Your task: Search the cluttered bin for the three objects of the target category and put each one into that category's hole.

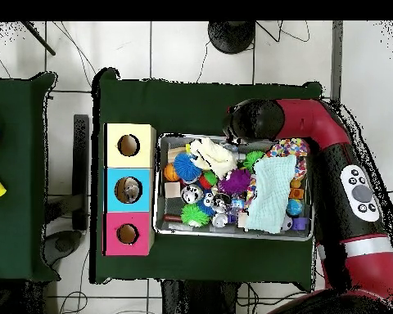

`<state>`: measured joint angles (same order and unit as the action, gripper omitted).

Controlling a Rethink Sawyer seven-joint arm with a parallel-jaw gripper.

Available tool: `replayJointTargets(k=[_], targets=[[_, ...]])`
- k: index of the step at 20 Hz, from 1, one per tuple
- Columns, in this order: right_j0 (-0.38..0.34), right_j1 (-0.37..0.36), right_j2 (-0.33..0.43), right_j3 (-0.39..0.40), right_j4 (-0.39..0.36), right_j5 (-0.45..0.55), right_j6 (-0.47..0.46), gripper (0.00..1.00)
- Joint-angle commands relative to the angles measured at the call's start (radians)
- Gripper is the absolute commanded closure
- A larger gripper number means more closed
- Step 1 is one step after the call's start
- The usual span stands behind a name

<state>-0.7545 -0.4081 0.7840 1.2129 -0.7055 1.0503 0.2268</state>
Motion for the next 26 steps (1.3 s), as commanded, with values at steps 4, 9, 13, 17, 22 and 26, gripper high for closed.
replayJointTargets(k=[4,9,13,17,22,26], targets=[[0.007,0.037,-0.084,0.048,-0.006,0.039,-0.004,0.00],[0.006,0.046,-0.087,0.048,-0.004,0.025,-0.011,0.00],[0.003,0.059,-0.086,0.056,-0.003,0.008,-0.012,0.00],[0.000,0.057,-0.076,0.069,0.008,-0.004,-0.007,0.00],[-0.012,0.058,-0.066,0.083,0.016,-0.025,-0.010,0.00],[-0.018,0.065,-0.060,0.089,0.021,-0.041,-0.008,0.00]])
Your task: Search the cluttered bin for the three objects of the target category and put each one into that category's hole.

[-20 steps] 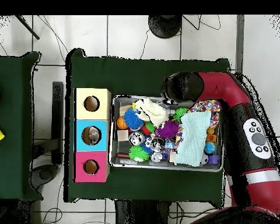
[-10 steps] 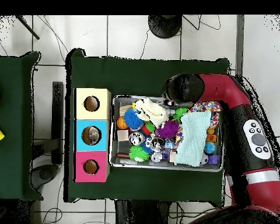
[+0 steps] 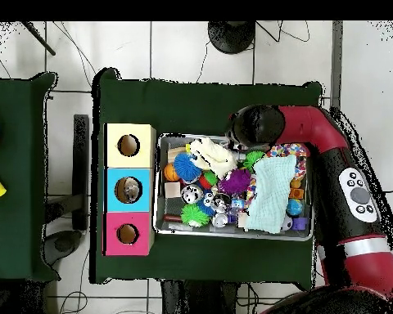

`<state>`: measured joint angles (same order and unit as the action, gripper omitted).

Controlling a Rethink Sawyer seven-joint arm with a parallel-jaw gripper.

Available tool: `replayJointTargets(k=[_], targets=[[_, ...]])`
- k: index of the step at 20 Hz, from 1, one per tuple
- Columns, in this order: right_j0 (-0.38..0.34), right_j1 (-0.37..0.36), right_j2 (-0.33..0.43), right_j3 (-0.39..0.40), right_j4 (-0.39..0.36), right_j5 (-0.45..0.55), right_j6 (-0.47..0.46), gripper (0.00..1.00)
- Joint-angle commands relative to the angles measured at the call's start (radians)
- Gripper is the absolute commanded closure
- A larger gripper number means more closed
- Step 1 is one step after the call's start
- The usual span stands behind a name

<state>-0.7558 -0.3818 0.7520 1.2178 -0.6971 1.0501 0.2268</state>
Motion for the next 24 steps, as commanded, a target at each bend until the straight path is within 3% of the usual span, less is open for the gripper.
replayJointTargets(k=[1,24], targets=[[-0.018,0.040,-0.027,0.086,0.013,-0.044,-0.008,0.00],[-0.027,0.087,-0.029,0.096,0.007,-0.113,-0.004,0.00]])
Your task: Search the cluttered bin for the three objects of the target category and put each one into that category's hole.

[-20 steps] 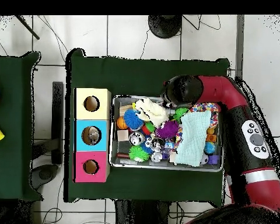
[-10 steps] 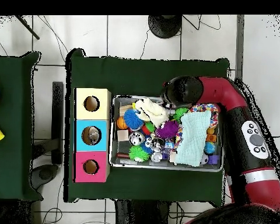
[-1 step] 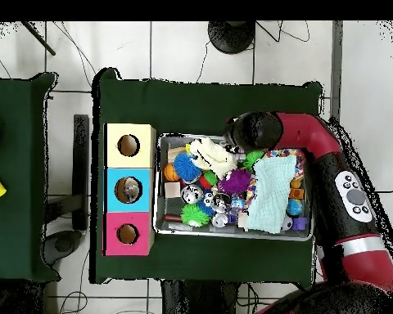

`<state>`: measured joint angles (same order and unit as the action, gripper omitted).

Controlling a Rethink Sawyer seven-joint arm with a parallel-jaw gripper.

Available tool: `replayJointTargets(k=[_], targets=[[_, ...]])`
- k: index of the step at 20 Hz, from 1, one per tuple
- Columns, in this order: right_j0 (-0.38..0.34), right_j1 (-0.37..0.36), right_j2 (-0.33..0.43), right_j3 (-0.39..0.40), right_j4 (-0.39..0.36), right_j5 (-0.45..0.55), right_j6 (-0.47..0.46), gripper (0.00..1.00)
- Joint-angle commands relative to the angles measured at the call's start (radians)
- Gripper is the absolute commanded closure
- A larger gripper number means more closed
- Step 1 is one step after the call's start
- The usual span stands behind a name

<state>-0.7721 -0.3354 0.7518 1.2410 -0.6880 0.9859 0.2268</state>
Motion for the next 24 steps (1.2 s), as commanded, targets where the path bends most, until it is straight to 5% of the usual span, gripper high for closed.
replayJointTargets(k=[1,9,10,24], targets=[[-0.011,0.039,-0.029,0.072,-0.001,-0.046,-0.004,0.00],[-0.008,0.021,-0.035,0.065,0.003,-0.023,-0.005,0.00],[-0.008,0.022,-0.033,0.064,0.006,-0.023,-0.007,1.00],[0.002,-0.058,-0.043,0.098,0.038,0.015,0.027,1.00]])
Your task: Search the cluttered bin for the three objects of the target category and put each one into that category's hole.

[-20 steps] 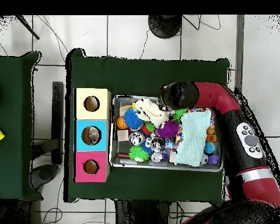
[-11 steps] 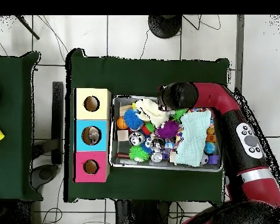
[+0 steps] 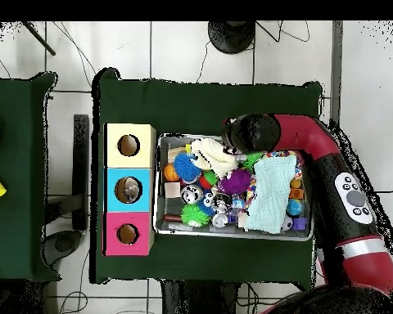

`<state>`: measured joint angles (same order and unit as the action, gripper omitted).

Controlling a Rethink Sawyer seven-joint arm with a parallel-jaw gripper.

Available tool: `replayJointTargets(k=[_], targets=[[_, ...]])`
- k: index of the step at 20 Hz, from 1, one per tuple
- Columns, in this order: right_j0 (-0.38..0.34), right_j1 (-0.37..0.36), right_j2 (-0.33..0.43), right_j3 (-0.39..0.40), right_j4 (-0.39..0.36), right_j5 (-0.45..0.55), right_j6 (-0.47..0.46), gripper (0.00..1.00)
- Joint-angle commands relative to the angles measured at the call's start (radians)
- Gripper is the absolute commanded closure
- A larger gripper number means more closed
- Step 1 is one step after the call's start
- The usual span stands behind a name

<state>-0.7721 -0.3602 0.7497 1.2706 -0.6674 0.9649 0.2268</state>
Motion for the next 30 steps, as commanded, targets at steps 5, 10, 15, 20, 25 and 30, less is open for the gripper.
replayJointTargets(k=[5,10,15,20,25,30], targets=[[-0.003,-0.140,-0.041,0.170,0.044,0.029,0.093,1.00],[0.007,-0.301,-0.049,0.344,0.102,-0.010,0.236,1.00],[0.048,-0.439,-0.075,0.502,0.163,-0.081,0.377,1.00],[0.106,-0.494,-0.124,0.592,0.203,-0.177,0.482,1.00],[0.180,-0.494,-0.170,0.649,0.249,-0.304,0.577,1.00],[0.263,-0.473,-0.208,0.665,0.298,-0.412,0.641,1.00]])
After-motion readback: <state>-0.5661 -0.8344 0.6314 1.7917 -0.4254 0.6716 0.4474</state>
